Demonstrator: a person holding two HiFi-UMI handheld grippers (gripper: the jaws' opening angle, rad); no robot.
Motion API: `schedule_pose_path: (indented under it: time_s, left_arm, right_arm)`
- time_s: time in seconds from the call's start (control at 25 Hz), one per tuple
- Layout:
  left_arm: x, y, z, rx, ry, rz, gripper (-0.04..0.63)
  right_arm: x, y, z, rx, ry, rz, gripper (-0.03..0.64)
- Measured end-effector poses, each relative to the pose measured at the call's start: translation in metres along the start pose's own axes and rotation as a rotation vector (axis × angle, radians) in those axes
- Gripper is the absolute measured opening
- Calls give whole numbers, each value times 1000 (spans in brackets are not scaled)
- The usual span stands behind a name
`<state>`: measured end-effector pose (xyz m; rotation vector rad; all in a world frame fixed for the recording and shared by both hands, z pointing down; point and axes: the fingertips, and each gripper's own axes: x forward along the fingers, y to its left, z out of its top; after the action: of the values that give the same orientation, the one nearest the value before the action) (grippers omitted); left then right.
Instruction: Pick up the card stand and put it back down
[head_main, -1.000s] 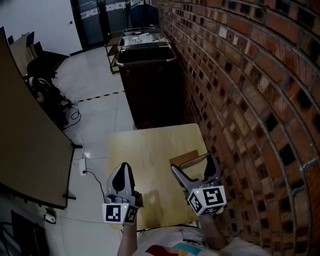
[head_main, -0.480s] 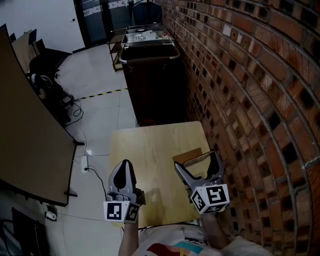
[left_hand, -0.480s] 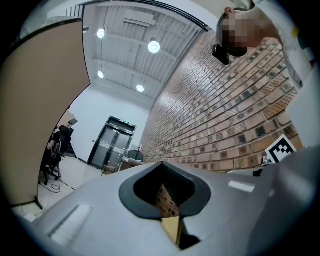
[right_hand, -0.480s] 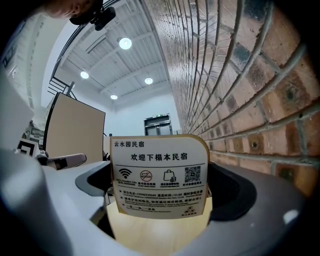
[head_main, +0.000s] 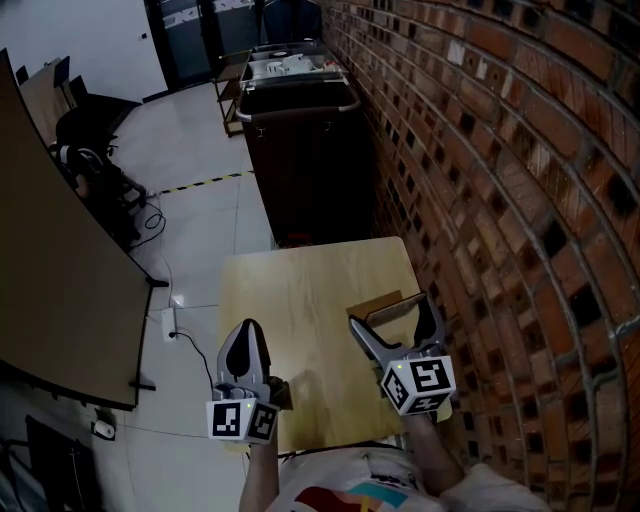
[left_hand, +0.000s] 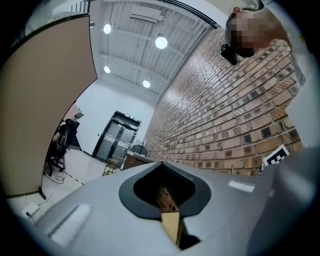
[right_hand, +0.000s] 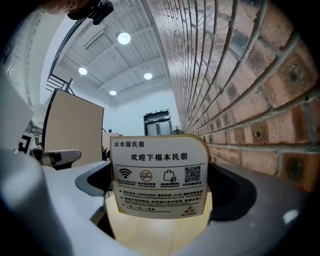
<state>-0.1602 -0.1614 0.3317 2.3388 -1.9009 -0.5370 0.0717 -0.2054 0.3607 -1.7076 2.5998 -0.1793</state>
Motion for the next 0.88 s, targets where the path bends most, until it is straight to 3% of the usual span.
schedule_pose_path:
  time_s: [0.24, 0.6, 0.88]
  left_arm:
    - [-4, 15, -11, 0, 42, 33, 5]
    - [-13, 64, -28, 23, 102, 171, 5]
    - [-11, 87, -37, 35, 137, 229, 5]
  right_arm:
    - [68, -26, -57, -22, 119, -21, 575]
    - [171, -88, -182, -62, 356, -128, 575]
    - [217, -102, -214, -45, 408, -146, 575]
